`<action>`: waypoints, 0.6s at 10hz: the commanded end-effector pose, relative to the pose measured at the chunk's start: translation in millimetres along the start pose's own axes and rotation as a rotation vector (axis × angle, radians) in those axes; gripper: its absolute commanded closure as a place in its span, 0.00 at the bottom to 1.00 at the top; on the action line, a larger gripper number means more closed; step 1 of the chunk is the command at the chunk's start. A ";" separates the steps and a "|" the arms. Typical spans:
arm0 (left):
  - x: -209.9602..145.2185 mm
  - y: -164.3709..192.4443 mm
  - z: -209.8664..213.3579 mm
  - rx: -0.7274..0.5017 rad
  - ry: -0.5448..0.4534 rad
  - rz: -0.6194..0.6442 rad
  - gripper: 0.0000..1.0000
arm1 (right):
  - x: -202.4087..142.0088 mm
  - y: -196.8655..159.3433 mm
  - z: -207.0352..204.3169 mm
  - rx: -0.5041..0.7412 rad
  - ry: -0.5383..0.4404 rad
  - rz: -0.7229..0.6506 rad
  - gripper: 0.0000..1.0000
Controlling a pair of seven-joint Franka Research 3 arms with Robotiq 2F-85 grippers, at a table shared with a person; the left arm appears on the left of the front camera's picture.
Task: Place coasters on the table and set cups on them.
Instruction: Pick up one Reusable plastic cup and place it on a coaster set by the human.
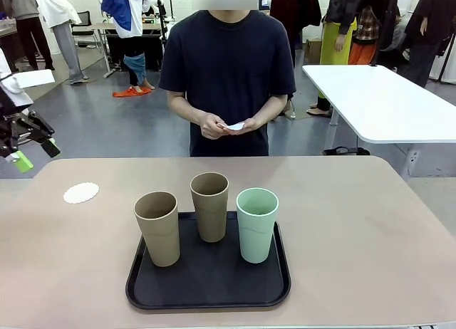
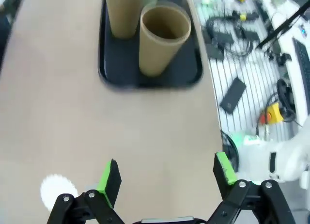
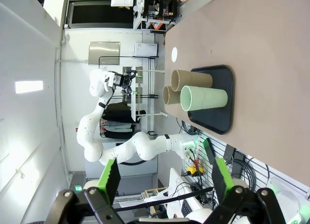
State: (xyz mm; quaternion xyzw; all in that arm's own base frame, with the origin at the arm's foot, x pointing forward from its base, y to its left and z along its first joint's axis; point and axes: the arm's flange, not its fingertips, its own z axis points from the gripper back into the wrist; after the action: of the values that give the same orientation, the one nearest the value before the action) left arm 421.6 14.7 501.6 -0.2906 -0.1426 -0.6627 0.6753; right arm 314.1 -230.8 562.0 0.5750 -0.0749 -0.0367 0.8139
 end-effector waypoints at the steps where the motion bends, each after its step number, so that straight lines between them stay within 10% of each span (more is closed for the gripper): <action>1: -22.5 -19.4 -11.4 0.053 -0.134 -0.017 0.00 | 1.4 -1.1 -0.6 0.001 -0.005 0.013 0.00; 6: -20.4 -72.6 -26.6 0.524 -0.284 -0.018 0.00 | 1.4 -1.1 -0.6 0.001 -0.005 0.013 0.00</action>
State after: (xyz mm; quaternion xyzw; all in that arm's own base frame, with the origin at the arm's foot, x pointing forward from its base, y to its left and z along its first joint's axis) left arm 351.4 27.8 496.6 -0.2032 -0.3718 -0.5844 0.6921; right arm 314.2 -230.7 561.9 0.5749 -0.0747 -0.0367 0.8140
